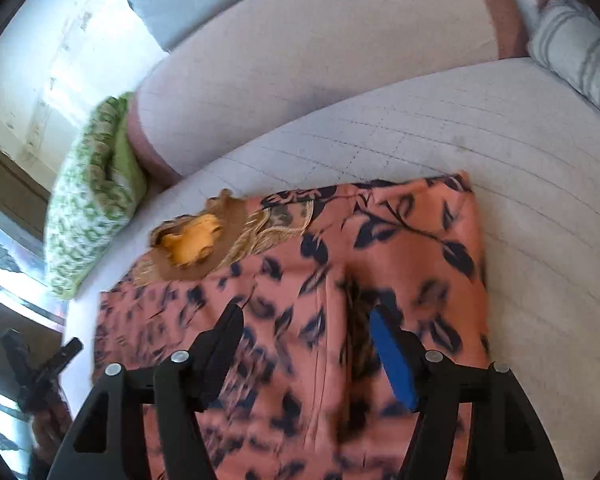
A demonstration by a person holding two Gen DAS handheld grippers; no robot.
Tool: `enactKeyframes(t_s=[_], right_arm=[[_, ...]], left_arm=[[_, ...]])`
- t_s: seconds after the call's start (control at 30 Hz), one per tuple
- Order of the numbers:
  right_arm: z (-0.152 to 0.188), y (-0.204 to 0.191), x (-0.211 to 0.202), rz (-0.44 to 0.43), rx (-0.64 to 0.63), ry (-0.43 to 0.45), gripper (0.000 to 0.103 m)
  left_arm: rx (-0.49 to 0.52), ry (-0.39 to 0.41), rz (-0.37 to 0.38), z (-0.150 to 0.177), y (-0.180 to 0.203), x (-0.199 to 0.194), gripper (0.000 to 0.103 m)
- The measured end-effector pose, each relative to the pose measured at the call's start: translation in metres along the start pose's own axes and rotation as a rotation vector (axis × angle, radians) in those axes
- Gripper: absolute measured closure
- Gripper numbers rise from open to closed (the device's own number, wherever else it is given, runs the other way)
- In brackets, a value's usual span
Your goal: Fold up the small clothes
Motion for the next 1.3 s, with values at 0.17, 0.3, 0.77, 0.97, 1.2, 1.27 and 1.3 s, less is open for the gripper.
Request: enactKeyframes(t_s=[0.17, 0.3, 0.77, 0.97, 1.2, 1.27, 1.3], right_arm=[[0.000, -0.021, 0.001, 0.116, -0.162, 0.057, 0.094], [0.003, -0.009, 0.023, 0.192, -0.181, 0.007, 0.085], [0.061, -0.022, 0.012, -0.114, 0.032, -0.096, 0.035], [0.054, -0.051, -0.039, -0.235, 0.027, 0.039, 0.021], [0.060, -0.020, -0.040, -0.160, 0.105, 0.015, 0.019], [0.067, -0.016, -0.080, -0.170, 0.069, 0.079, 0.019], [0.074, -0.013, -0.093, -0.148, 0.061, 0.095, 0.019]], left_arm=[[0.033, -0.013, -0.042, -0.005, 0.002, 0.022, 0.094], [0.053, -0.011, -0.092, 0.004, 0.001, 0.033, 0.088], [0.081, -0.042, -0.121, 0.044, 0.019, 0.001, 0.045], [0.105, 0.061, -0.169, 0.046, 0.031, -0.026, 0.034], [0.054, -0.024, -0.211, 0.057, 0.023, -0.040, 0.028], [0.085, 0.028, -0.206, 0.062, 0.030, -0.071, 0.028], [0.093, 0.057, -0.198, 0.071, 0.034, -0.092, 0.027]])
Point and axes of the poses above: each gripper's, at about its wrist camera, not at the fingertips, and x roughly the way its jaws point, y to its right, z to its underside, the point moved 7 cm from there along x, roughly the way its jaws point, and after that the axes turned 7 degrees about x, right-handed, at the moved point
